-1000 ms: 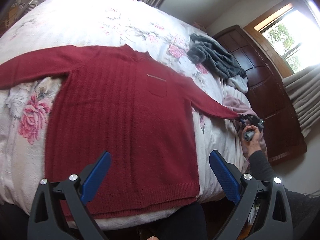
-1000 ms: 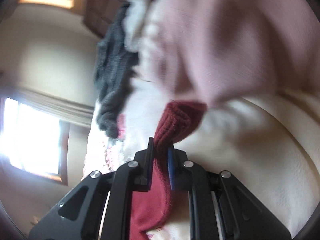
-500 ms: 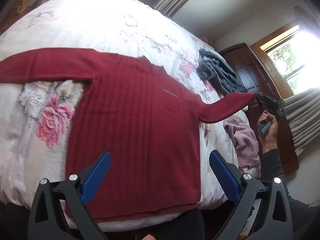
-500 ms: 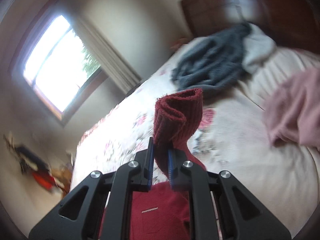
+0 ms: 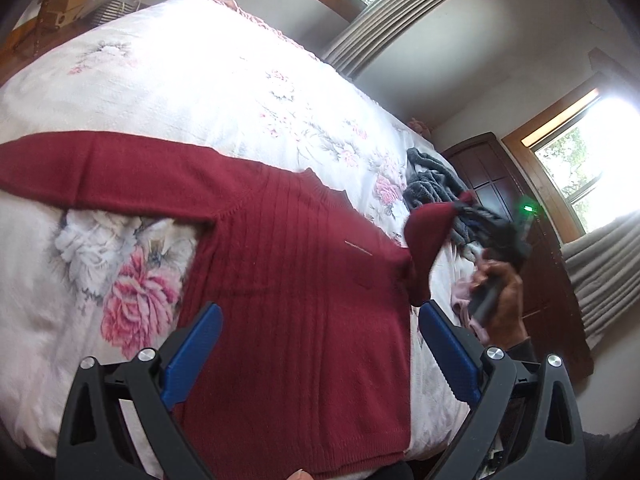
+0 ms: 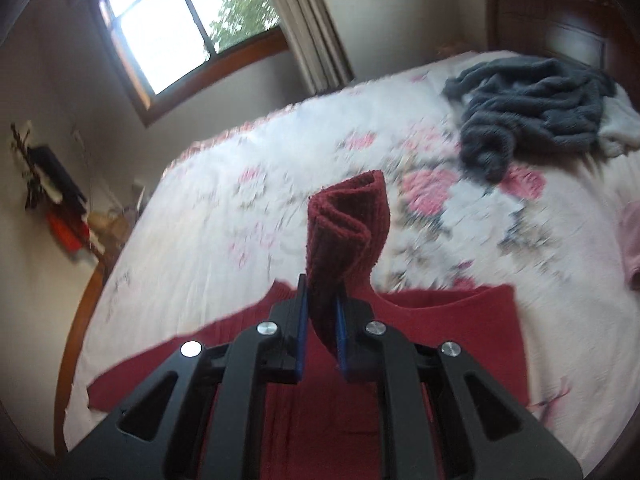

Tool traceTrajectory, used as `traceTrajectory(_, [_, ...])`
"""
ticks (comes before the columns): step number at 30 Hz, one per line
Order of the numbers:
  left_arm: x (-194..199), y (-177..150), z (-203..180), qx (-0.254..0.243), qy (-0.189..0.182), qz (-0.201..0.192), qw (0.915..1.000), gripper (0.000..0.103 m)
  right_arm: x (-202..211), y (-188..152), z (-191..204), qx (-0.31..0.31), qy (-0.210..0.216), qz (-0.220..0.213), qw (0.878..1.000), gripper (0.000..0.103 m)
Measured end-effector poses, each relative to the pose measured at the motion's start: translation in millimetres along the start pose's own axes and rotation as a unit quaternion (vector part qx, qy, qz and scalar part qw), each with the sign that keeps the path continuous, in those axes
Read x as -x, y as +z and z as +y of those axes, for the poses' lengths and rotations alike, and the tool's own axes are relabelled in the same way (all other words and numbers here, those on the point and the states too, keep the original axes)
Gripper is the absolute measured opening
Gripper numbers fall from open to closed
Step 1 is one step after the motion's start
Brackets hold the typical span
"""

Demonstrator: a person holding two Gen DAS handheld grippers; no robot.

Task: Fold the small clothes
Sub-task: 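Lift the cuff with the right tool and fold the sleeve across the body, then reach the left tool to the other sleeve cuff and grasp it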

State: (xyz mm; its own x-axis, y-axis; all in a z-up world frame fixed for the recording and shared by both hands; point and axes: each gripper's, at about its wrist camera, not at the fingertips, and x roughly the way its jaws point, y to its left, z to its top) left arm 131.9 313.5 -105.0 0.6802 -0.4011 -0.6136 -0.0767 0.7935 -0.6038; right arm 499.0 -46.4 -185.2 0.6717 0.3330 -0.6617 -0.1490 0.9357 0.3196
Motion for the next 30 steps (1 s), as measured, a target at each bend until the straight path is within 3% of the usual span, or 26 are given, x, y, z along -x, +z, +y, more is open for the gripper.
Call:
traceTrajectory(6, [-31,10,3,-0.005,-0.002,0.009,0.9999,0.099,-79,-72,54,0.063,-0.023,0.075,0.995,0.01])
traceTrajectory(9, [-64,13,7,-0.001,-0.009,0.028,0.9996,0.099,-121,-112,66,0.083,-0.012,0.14,0.987,0.02])
traceTrajectory(11, [-85,14,10,0.003,-0.012,0.043,0.999,0.099,-127,-132,67,0.085,0.014,0.159,0.984,0.029])
traceTrajectory(15, [-139,22,15,0.048,-0.07,0.089,0.9924,0.099,-81,-140,37,0.026,0.058,0.111,0.992,0.051])
traceTrajectory(18, [-190,31,21,0.107,-0.112,0.123,0.9802,0.099,-37,-148,-3,-0.026,0.072,0.062,0.995,0.052])
traceTrajectory(19, [-214,32,22,0.134,-0.133,0.14,0.972,0.099,-29,-153,-12,-0.034,0.073,0.048,0.996,0.052])
traceTrajectory(21, [-249,32,25,0.166,-0.144,0.161,0.9621,0.099,-16,-166,-30,-0.056,0.08,0.024,0.995,0.052])
traceTrajectory(25, [-314,34,28,0.194,-0.108,0.196,0.9552,0.099,-7,-180,-56,-0.102,0.099,-0.016,0.99,0.052])
traceTrajectory(30, [-354,40,26,0.198,-0.068,0.205,0.9561,0.099,10,-169,-74,-0.132,0.125,-0.056,0.982,0.052])
